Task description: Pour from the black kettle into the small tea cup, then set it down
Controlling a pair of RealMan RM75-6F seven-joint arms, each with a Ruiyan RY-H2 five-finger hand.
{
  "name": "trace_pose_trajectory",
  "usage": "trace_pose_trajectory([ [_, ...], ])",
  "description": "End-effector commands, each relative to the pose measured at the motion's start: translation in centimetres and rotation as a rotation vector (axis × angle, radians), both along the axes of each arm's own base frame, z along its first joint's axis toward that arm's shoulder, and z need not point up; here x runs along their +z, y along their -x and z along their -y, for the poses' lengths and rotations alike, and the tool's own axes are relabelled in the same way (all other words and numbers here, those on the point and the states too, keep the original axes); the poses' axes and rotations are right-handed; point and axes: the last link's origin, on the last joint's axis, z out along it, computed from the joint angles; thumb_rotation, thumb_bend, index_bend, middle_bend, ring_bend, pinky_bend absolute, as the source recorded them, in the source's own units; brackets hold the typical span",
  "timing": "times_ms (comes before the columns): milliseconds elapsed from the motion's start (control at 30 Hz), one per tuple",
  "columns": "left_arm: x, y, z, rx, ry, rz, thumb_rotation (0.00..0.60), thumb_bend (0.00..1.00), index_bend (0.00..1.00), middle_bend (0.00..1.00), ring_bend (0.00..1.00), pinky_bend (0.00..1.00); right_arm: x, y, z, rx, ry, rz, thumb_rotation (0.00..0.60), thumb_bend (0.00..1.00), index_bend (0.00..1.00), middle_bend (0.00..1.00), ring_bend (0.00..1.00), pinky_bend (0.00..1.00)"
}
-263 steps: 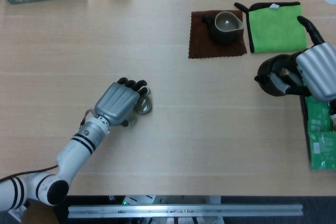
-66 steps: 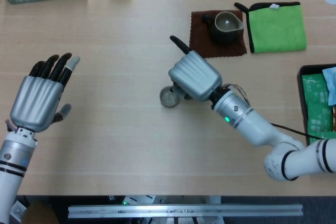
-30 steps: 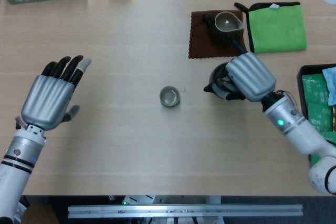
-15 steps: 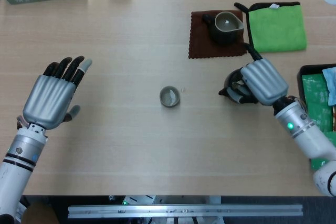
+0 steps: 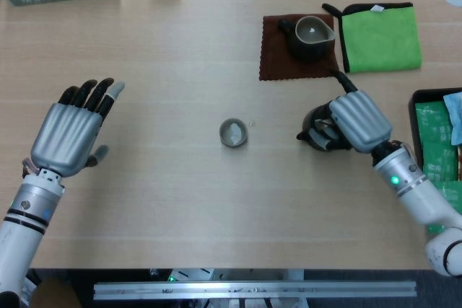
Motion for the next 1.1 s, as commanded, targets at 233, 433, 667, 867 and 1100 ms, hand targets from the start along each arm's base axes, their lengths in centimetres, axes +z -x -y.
trace_pose_trajectory([
  [233,-0.32,-0.05,-0.09,-0.001,0.009,0.0,0.6,0.23,0.01,0.08,0.1,0.19,-0.32,0.43,-0.13,-0.007,0.004,0.002,0.564,0.32,0.85,0.74,0.81,0.0],
  [433,-0.5,-0.14,-0.12,-0.001,0.014,-0.001,0.6,0.23,0.01,0.08,0.1,0.19,-0.58,0.78,-0.24,-0.019,-0.002,0.004,0.564,0.31,0.83,0.71,0.77,0.0],
  [667,-0.66,-0.27,-0.06,-0.003,0.018,0.0,0.6,0.23,0.01,0.08,0.1,0.19,-0.61,0.85,-0.35,-0.03,-0.007,0.023,0.562,0.04,0.81,0.7,0.75,0.0],
  [867,-0.63,-0.39,-0.09,-0.004,0.017,-0.002,0.6,0.23,0.01,0.08,0.1,0.19,-0.49,0.86,-0.33,-0.037,-0.017,0.046,0.557,0.0,0.8,0.69,0.74,0.0],
  [1100,-0.78,-0.4,-0.11,-0.002,0.022,-0.006,0.6,0.23,0.01,0.08,0.1,0.19,-0.11,0.93,-0.25,-0.036,-0.026,0.062,0.494,0.0,0.77,0.67,0.7,0.0],
])
